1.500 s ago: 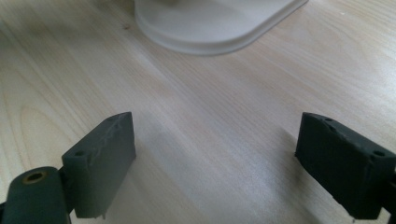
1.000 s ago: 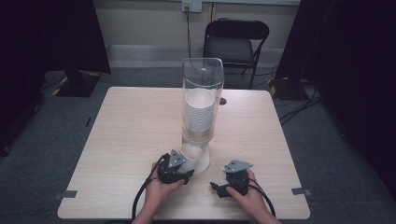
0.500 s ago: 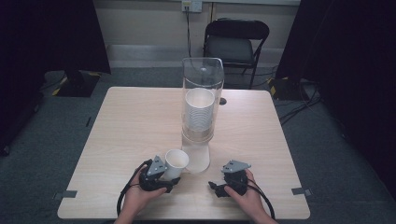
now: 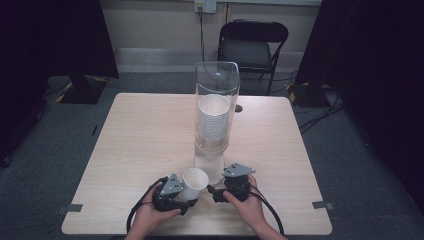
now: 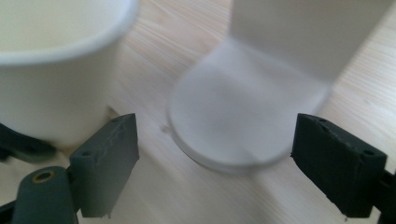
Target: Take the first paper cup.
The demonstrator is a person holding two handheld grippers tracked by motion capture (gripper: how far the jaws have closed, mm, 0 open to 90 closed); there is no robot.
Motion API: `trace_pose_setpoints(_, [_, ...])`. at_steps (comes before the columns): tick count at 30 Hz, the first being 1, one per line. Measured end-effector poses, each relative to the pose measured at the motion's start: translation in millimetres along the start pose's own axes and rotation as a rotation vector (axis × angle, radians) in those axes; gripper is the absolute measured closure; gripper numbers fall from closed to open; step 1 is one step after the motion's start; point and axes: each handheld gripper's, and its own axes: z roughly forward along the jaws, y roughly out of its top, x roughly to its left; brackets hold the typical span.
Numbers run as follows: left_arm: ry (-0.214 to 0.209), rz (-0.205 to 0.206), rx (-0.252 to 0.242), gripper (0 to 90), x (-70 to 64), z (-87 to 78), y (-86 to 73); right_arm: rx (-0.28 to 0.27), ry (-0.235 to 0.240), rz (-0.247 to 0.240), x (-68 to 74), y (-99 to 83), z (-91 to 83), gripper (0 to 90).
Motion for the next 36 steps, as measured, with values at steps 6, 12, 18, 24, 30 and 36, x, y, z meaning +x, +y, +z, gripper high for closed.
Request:
trace_pose_setpoints(6, [-0.006, -0.005, -0.003, 34.1, -0.3, -0.2, -1.5, -0.015, 0.020, -0.040, 9.6, 8.2, 2.3, 14.5])
trace_pose_setpoints(12, [0.020, 0.010, -0.002, 31.9, 0.2, -0.8, -3.7, -0.026, 0.031, -0.048, 11.6, 10.9, 1.4, 14.5])
trace_pose_setpoints(18, [0.046, -0.006, 0.003, 29.9, 5.2, -3.7, -7.7, -0.035, 0.063, -0.044, 11.9, 11.2, 1.4, 14.5])
trace_pose_setpoints(24, [0.110, -0.060, -0.005, 30.0, 25.1, -12.0, -17.0, -0.033, 0.045, -0.030, 1.3, 10.7, -3.2, 14.5])
trace_pose_setpoints(30, [0.136, -0.145, 0.012, 24.0, 41.2, -17.0, -24.8, -0.060, 0.037, 0.007, -16.9, 6.8, -3.6, 14.3])
trace_pose_setpoints(36, [0.172, -0.130, 0.078, 16.3, 45.8, -36.0, -41.0, -0.036, 0.027, 0.027, -26.1, 2.2, -7.5, 14.6])
